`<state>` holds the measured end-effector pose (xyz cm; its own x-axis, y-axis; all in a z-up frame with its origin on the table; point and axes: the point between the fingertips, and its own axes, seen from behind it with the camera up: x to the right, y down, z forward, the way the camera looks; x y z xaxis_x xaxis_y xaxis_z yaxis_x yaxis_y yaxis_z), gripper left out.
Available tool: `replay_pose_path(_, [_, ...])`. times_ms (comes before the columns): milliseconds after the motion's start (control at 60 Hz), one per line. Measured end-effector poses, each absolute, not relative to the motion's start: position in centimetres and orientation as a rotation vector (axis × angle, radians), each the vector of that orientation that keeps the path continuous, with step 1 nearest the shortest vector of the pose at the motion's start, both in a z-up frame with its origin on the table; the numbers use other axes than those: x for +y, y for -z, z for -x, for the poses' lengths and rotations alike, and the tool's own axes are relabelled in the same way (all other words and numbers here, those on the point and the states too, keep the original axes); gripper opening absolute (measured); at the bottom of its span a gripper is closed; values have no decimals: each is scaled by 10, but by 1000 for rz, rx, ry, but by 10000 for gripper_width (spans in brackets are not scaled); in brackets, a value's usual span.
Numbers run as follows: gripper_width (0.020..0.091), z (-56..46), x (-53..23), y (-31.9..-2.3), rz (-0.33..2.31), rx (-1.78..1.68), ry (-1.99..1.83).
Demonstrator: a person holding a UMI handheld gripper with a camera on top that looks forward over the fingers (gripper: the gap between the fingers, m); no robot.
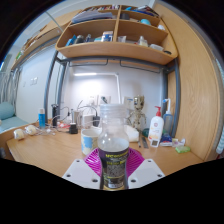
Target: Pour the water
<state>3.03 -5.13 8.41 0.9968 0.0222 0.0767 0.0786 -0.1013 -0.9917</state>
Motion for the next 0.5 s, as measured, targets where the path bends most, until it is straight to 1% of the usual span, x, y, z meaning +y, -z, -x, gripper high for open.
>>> replay_pose_path(100, [272,-54,-40,-102,1647,-155,179])
replay_pose_path(267, [272,-90,1,-126,1615,-486,565])
replay_pose_path(367, [273,-95,33,-132,1521,-764,852])
replay_pose_path(500, [272,-82,69,-141,1345,-1087,1128])
